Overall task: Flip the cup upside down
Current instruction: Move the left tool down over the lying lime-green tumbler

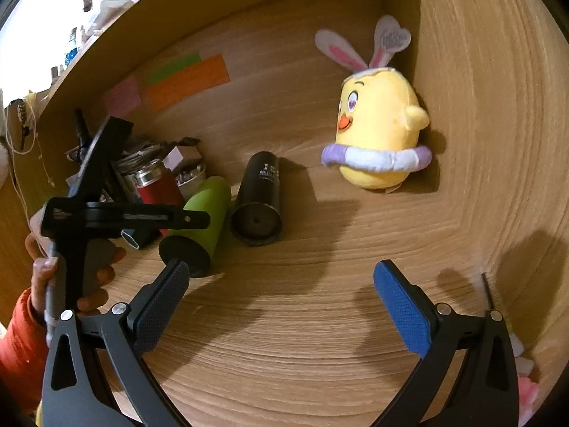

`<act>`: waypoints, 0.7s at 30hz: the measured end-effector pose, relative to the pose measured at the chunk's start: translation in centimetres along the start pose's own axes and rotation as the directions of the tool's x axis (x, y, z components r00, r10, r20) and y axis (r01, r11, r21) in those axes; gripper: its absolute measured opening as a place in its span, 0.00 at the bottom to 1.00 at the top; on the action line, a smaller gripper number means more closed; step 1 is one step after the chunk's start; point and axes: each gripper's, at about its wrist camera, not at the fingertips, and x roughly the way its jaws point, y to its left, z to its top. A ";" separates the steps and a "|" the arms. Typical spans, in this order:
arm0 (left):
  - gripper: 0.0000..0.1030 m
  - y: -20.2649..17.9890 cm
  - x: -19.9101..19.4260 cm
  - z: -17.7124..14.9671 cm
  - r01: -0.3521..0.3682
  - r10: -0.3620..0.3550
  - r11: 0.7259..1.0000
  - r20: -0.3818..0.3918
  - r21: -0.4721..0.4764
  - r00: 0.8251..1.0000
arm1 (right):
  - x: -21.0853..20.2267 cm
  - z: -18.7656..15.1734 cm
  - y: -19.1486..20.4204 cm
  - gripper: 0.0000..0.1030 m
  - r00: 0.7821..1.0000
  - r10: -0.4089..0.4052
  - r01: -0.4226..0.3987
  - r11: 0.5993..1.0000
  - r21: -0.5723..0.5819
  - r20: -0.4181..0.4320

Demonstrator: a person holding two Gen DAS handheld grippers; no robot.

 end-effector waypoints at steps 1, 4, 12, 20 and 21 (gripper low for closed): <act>0.69 0.1 0.3 0.0 -0.004 0.004 1.000 -0.005 -0.005 1.000 | 0.1 -0.1 0.0 1.00 1.000 0.002 -0.002 1.000 0.001 -0.004; 0.68 0.1 0.1 -0.1 -0.005 0.006 1.000 0.014 -0.020 1.000 | 0.4 -0.2 0.4 1.00 1.000 0.011 -0.011 1.000 -0.002 -0.018; 0.58 0.0 -2.4 -1.9 -0.017 0.020 0.998 0.036 -0.056 0.999 | -0.3 -0.7 2.1 1.00 0.999 0.025 -0.027 0.998 -0.049 -0.029; 0.53 0.7 -6.3 -6.3 -0.012 0.016 0.997 0.046 -0.075 0.999 | -2.3 -1.8 3.7 1.00 0.999 0.030 -0.032 0.995 -0.093 -0.021; 0.53 0.7 -6.9 -7.1 -0.011 0.014 0.997 0.047 -0.072 0.999 | -2.7 -2.1 4.0 1.00 0.999 0.035 -0.037 0.994 -0.099 -0.018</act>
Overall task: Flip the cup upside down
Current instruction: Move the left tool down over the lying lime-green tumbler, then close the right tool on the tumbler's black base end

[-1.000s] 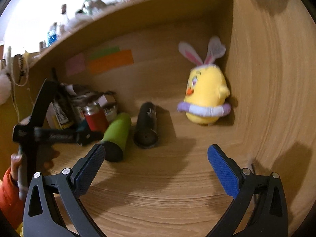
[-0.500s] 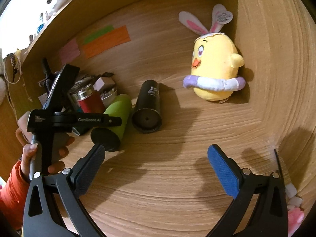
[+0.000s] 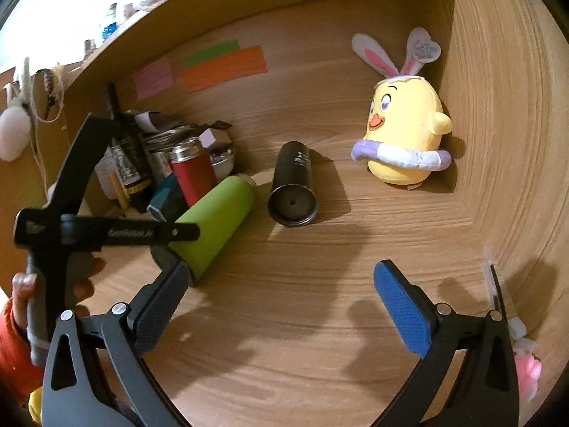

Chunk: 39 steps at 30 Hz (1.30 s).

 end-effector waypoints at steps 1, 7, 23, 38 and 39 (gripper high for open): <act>0.53 -0.1 -0.4 -0.6 0.000 0.000 1.000 0.001 0.002 1.000 | -0.3 -0.2 0.3 1.00 1.000 0.004 -0.004 1.000 -0.005 0.002; 0.53 -0.7 -3.3 -4.6 -0.013 0.013 1.000 0.016 0.023 1.000 | -2.0 -1.5 2.2 1.00 1.000 0.025 -0.024 0.998 -0.062 0.011; 0.56 1.3 -11.3 -7.9 -0.040 0.031 0.999 0.214 0.037 0.976 | -3.2 -2.4 7.2 1.00 0.996 0.073 -0.066 0.986 -0.151 0.041; 0.64 7.9 -9.7 -9.8 -0.071 0.072 0.997 0.192 -0.010 0.979 | 5.6 -3.8 12.3 0.97 0.992 0.051 -0.058 0.997 -0.054 -0.112; 0.64 7.8 -9.6 -9.9 -0.071 0.070 0.997 0.193 -0.001 0.979 | 5.9 -3.8 12.2 0.90 0.992 0.049 -0.055 0.997 -0.046 -0.118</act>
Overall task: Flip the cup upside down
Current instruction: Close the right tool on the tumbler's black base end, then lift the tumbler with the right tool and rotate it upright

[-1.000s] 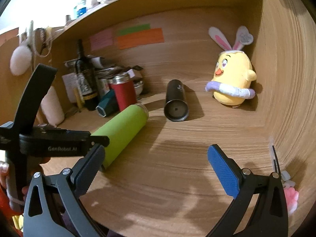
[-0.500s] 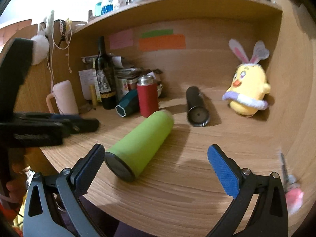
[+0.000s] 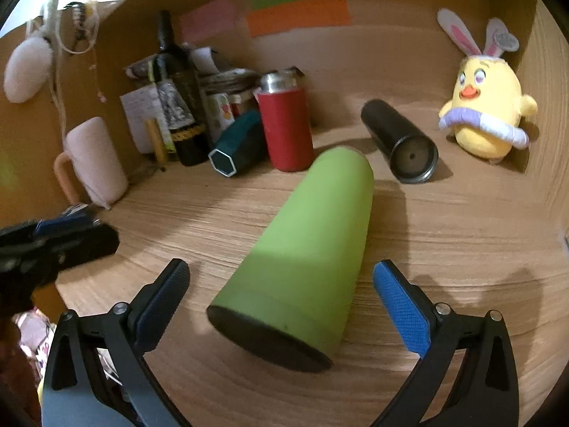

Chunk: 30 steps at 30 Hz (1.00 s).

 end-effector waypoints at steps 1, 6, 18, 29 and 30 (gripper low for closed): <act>0.64 -0.2 0.0 -0.1 0.000 0.000 1.000 0.002 0.008 1.000 | 0.3 0.0 0.0 0.85 1.000 -0.008 0.008 1.000 0.006 -0.008; 0.67 -0.6 0.0 -0.3 0.009 -0.010 1.000 0.015 0.021 1.000 | 1.1 -0.3 -0.2 0.81 0.999 -0.013 0.013 1.000 -0.010 -0.040; 0.70 -2.1 -0.5 -0.1 0.003 -0.005 0.999 0.046 0.052 0.999 | -0.8 -1.7 -2.2 0.63 1.000 -0.011 0.011 1.000 0.001 -0.005; 0.70 -4.2 -2.5 1.2 0.027 -0.038 0.996 0.123 0.087 0.992 | -7.6 0.0 -2.0 0.61 0.993 0.001 0.014 0.992 -0.126 0.120; 0.70 -4.3 -2.7 1.3 0.032 -0.043 0.996 0.129 0.088 0.991 | -8.2 0.2 -1.9 0.61 0.991 0.005 0.013 0.991 -0.134 0.132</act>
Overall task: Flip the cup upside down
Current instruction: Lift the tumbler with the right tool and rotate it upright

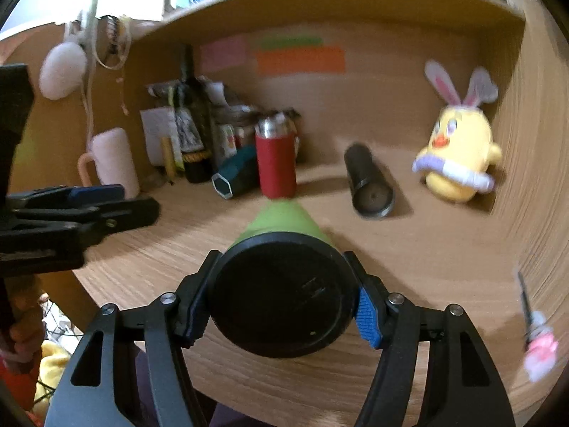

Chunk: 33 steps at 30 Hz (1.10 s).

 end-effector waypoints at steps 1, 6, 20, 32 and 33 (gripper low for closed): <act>0.70 -0.1 -0.4 0.2 0.008 -0.008 1.000 0.011 0.001 1.000 | -0.6 0.4 0.1 0.61 1.000 0.005 -0.005 1.000 -0.007 0.018; 0.70 -0.6 -2.3 1.6 0.070 -0.072 0.997 0.047 0.026 0.996 | -2.4 2.0 0.2 0.61 0.996 0.023 -0.022 1.000 -0.015 0.082; 0.81 -1.3 -4.0 7.0 0.169 -0.177 0.983 0.121 0.072 0.977 | -0.8 7.2 0.6 0.61 0.989 0.089 -0.082 0.994 -0.066 0.121; 0.82 -1.1 3.4 10.7 0.285 -0.281 0.958 -0.122 0.021 0.952 | 2.1 8.7 -0.1 0.61 0.987 0.113 -0.110 0.993 -0.037 0.111; 0.82 -1.2 3.5 10.7 0.277 -0.273 0.961 -0.122 0.021 0.954 | 2.3 8.7 -0.2 0.61 0.988 0.114 -0.110 0.993 -0.038 0.107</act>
